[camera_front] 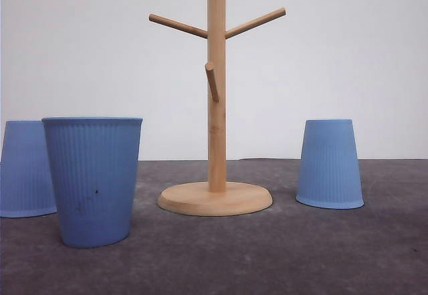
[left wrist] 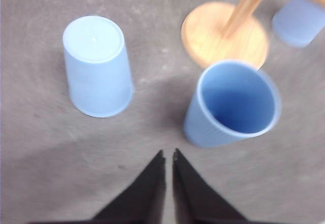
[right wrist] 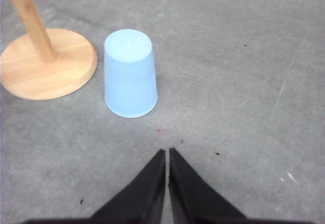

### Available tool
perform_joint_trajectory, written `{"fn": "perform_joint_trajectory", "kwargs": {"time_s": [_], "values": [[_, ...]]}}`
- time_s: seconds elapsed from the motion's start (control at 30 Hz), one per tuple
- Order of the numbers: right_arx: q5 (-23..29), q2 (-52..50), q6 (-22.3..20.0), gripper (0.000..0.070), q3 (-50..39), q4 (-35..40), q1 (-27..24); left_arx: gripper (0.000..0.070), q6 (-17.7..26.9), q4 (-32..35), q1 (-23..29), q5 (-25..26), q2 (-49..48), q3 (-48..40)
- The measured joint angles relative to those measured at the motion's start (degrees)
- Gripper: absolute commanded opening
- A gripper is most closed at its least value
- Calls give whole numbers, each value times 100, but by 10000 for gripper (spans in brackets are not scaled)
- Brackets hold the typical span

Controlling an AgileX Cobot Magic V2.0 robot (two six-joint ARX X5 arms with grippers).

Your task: Place three cups

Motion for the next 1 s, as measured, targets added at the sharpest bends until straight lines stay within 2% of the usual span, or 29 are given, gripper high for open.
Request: {"fn": "perform_joint_trajectory", "kwargs": {"time_s": [0.07,0.13,0.17,0.3,0.4,0.5,0.57,0.7,0.8,1.0], "values": [[10,10,-32,322,0,4,83,380,110,72,-43,-160,46,0],[34,10,-31,417,0,16,96,408,86,139,-43,-204,85,3],[81,10,-31,432,0,25,96,408,16,181,-43,-215,118,12],[156,8,-27,432,0,39,96,420,-515,356,-43,-216,513,141],[156,10,-22,432,0,39,96,521,-876,375,-43,-217,1057,313],[156,8,20,432,0,39,96,547,-1075,496,-34,-219,1698,472],[156,8,37,432,0,39,96,604,-1129,688,-7,-222,2096,562],[156,10,61,432,0,42,96,614,-1160,1109,56,-385,2844,822],[155,10,65,432,0,54,96,677,-1157,1444,116,-643,3318,938],[151,8,65,432,0,197,96,683,-1142,1937,295,-691,4169,955]]}}
